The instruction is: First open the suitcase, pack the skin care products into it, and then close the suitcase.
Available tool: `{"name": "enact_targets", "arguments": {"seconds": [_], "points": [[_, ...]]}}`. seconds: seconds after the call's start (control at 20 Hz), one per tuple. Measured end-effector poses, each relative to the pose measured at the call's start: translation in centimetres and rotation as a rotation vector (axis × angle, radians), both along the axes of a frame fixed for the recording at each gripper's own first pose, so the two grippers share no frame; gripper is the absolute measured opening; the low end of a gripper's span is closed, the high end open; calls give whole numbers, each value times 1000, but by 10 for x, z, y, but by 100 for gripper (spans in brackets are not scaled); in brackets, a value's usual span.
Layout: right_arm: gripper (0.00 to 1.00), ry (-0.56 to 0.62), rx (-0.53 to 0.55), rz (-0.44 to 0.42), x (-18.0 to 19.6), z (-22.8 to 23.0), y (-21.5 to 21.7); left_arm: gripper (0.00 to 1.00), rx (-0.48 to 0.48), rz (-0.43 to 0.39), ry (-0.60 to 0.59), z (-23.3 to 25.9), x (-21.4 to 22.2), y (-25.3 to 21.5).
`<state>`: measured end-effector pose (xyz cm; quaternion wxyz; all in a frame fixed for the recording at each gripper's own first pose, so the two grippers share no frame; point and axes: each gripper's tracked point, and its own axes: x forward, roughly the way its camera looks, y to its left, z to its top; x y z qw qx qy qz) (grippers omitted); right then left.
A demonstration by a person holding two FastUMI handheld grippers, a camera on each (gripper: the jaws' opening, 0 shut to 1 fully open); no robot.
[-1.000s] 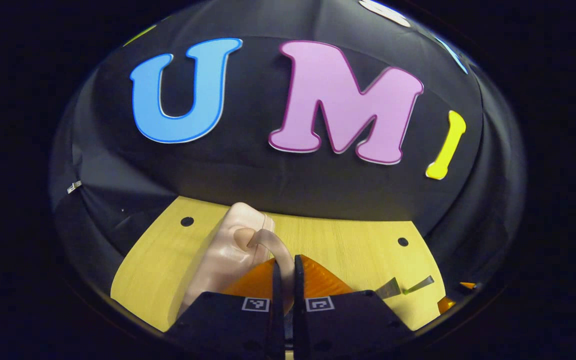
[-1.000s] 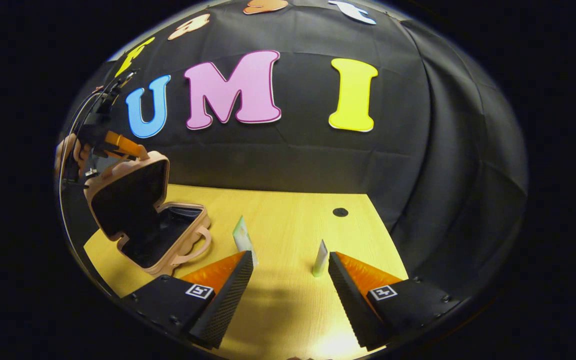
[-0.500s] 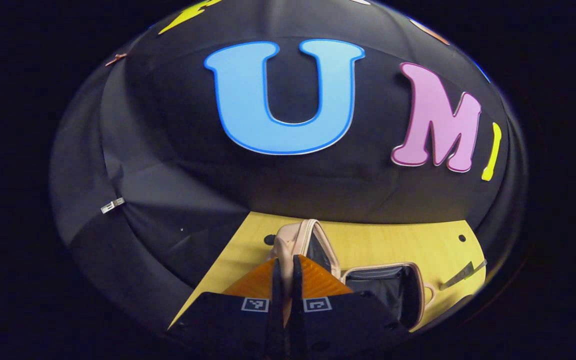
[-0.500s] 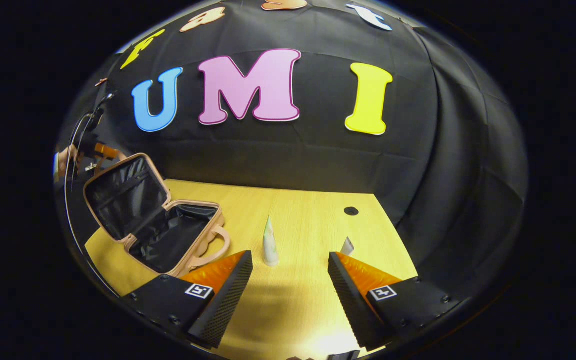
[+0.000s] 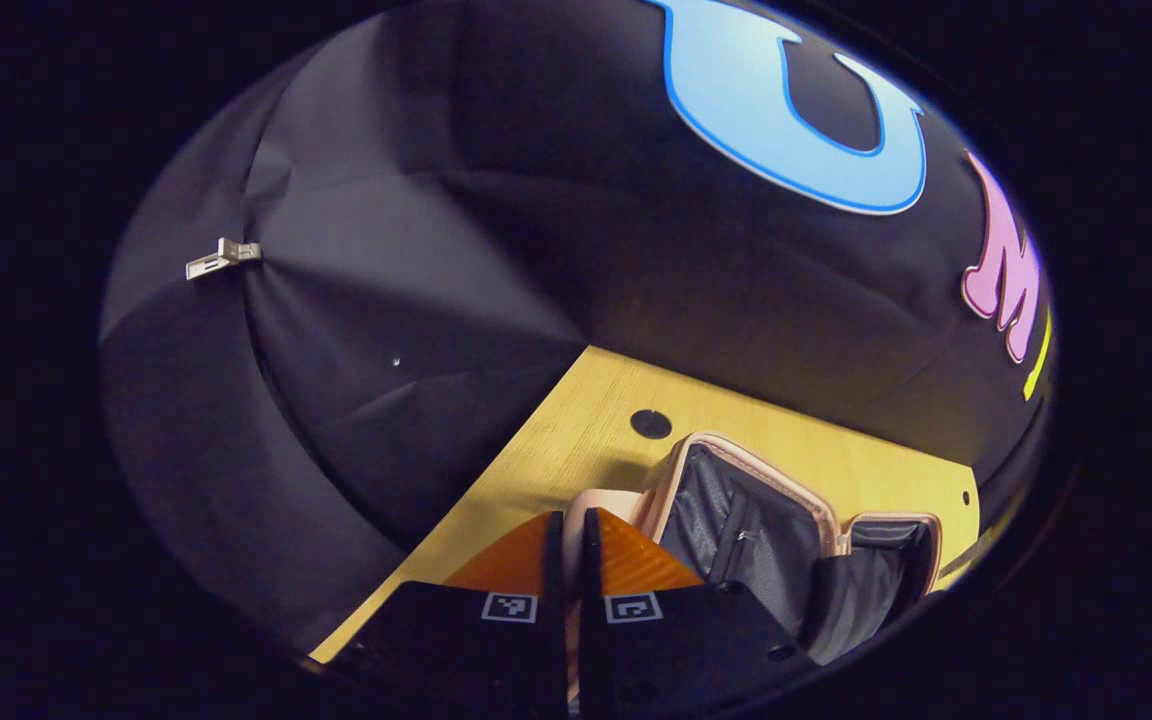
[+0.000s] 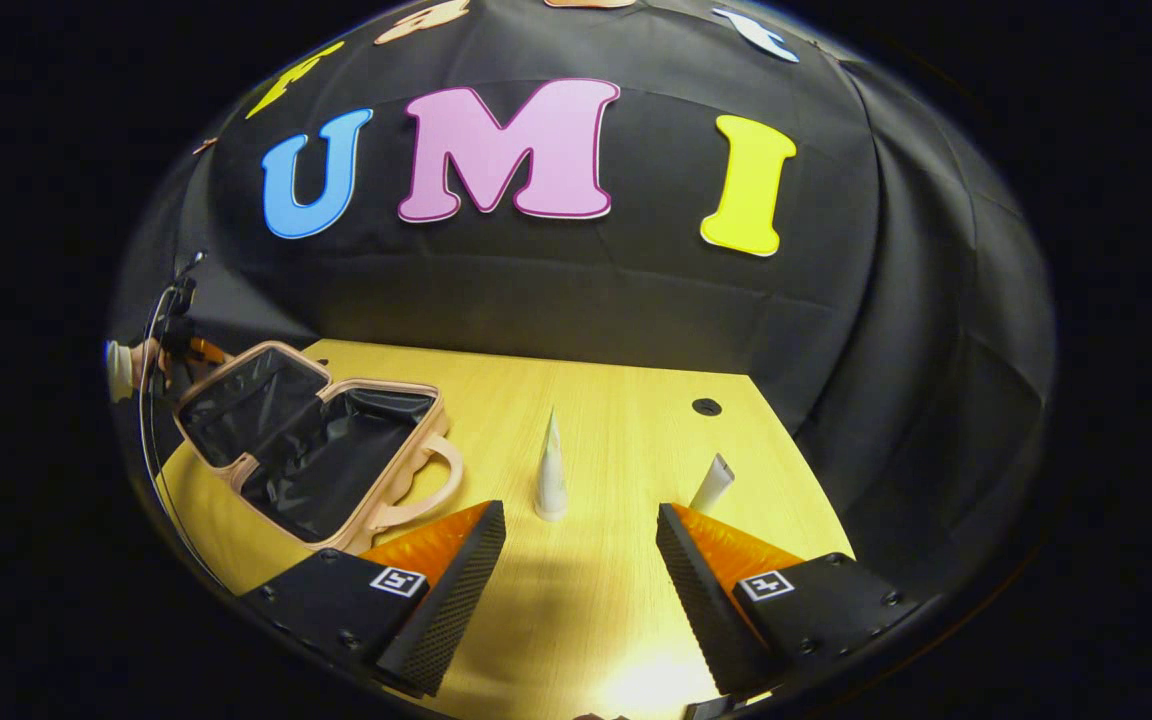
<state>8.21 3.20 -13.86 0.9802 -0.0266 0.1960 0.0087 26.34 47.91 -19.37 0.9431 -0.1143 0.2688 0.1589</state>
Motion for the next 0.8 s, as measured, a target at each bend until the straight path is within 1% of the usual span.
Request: {"name": "enact_targets", "arguments": {"seconds": [0.1, 0.15, 0.2, 0.25, 0.3, 0.35, 0.4, 0.5, 0.55, 0.7, 0.8], "points": [[97, -6, -11, -32, 4, 0, -12, 13, 45, 13, 70, -19, -3, 6], [97, -10, -7, -48, 5, 0, -18, 17, 83, 18, 89, -20, -6, 8], [97, -14, 1, -65, 8, 1, -24, 20, 116, 14, 93, -20, -6, 10], [97, -21, 9, -80, 11, 2, -29, 24, 170, 25, 87, -12, -8, 16], [97, -27, 13, -90, 13, 4, -34, 25, 207, 19, 53, 1, -7, 18], [96, -32, 14, -100, 14, 5, -40, 41, 236, 10, 18, 15, -3, 15], [97, -35, 16, -105, 16, 7, -44, 43, 265, 13, -13, 33, -7, 10], [97, -37, 30, -115, 17, 8, -52, 100, 313, 30, -97, 83, -19, -14], [97, -39, 40, -119, 17, 8, -55, 96, 329, 36, -152, 108, -26, -33], [97, -51, 62, -123, 19, 16, -65, 95, 369, 4, -303, 175, -55, -116], [97, -53, 73, -115, 20, 19, -72, 95, 380, -31, -374, 207, -80, -177]]}}
